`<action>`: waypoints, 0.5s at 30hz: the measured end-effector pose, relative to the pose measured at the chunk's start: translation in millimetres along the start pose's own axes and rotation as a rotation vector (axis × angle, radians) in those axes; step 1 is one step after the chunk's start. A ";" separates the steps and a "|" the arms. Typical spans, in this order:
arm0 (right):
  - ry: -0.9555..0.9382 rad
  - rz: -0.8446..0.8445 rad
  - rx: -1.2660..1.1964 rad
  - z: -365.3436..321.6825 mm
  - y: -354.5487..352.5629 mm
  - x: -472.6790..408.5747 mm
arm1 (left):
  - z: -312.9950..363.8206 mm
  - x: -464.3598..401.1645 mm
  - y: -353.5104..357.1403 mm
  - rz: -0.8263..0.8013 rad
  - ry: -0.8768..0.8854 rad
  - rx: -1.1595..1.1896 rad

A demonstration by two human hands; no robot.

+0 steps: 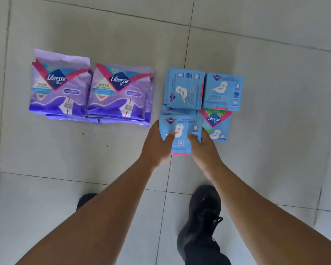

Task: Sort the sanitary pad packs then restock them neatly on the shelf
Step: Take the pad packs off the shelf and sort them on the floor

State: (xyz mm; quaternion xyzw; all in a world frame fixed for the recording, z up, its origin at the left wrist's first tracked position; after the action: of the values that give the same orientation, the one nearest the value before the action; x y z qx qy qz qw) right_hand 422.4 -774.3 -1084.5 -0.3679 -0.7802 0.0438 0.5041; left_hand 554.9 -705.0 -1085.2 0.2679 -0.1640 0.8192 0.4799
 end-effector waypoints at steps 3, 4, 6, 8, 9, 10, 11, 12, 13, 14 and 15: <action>-0.053 0.006 -0.006 1.7 8.5 -17.9 | -9.6 -16.2 1.2 0.037 0.015 -0.049; -0.074 0.043 -0.029 -0.6 9.2 -18.3 | -11.3 -17.8 1.7 0.083 0.043 -0.080; -0.085 0.129 -0.085 -0.6 2.1 -14.5 | -11.1 -13.5 8.2 0.158 0.041 -0.148; -0.018 0.185 -0.158 9.4 -15.3 -5.4 | -12.0 -4.9 28.9 0.120 0.022 -0.107; 0.025 0.202 -0.190 18.3 -25.9 -2.2 | -8.2 3.0 43.0 0.108 0.009 -0.081; 0.066 0.216 -0.211 27.9 -37.9 0.2 | -5.4 9.1 56.6 0.106 -0.006 -0.059; 0.105 0.227 -0.217 37.9 -49.1 -0.4 | -0.3 12.8 69.5 0.103 -0.022 -0.043; 0.134 0.240 -0.220 46.2 -59.6 -3.3 | 5.2 13.7 81.0 0.092 -0.035 -0.033; 0.160 0.255 -0.214 54.2 -67.3 -9.5 | 7.6 11.7 89.0 0.080 -0.035 -0.045; 0.179 0.261 -0.205 60.4 -73.6 -16.1 | 10.5 10.4 92.8 0.087 -0.001 -0.083; 0.194 0.262 -0.192 66.0 -77.7 -23.8 | 11.0 6.2 91.6 0.145 0.058 -0.129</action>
State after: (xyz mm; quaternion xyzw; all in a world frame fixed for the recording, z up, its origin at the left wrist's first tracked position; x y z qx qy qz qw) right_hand 332.5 -825.3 -1100.5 -0.5153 -0.6738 -0.0015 0.5295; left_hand 475.5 -750.9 -1073.7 0.2000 -0.2212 0.8470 0.4400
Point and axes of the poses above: each hand's wrist, its own x-axis away from the middle knuckle, its own y-axis out of the palm, z = x × y, the point moved 2 cm from there along -x, towards the middle knuckle, and after that the axes turned 15 degrees about x, right-handed, at the moved point
